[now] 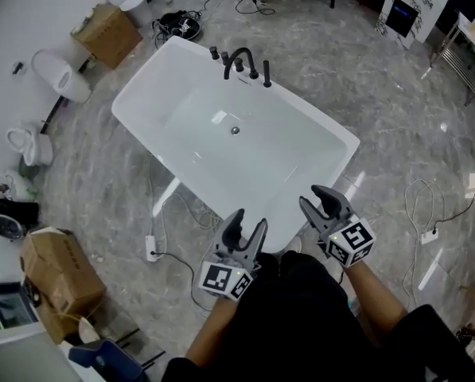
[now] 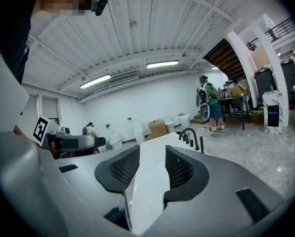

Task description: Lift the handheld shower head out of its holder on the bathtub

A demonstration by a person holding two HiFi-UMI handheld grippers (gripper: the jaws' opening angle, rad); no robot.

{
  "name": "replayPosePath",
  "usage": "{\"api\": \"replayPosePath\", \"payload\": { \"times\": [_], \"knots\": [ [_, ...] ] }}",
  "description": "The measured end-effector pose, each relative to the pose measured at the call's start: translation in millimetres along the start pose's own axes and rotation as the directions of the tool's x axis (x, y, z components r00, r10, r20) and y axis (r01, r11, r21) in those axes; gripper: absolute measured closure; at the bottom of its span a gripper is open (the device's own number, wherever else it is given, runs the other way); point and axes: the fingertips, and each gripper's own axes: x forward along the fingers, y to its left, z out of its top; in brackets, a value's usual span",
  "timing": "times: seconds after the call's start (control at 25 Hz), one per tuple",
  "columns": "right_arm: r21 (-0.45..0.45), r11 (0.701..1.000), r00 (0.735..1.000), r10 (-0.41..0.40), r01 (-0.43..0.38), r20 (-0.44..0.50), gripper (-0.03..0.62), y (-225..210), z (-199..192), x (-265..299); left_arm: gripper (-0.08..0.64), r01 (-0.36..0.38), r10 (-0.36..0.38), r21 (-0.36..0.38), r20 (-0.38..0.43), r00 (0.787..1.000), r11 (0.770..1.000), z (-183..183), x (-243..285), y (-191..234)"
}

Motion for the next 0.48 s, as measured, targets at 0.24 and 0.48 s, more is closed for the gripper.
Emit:
{"api": "replayPosePath", "payload": {
  "times": [0.24,0.48],
  "knots": [
    [0.013,1.0,1.0,-0.015,0.015,-0.003,0.462,25,3,11,0.345,0.019,-0.019,-0.018,0.019,1.0,1.0,5,-12,15],
    [-0.015,1.0,0.999,-0.026,0.026,-0.025,0.462,45,-1,26,0.345,0.04,-0.039,-0.025,0.054,0.998,0.999,16,-23,30]
  ]
}}
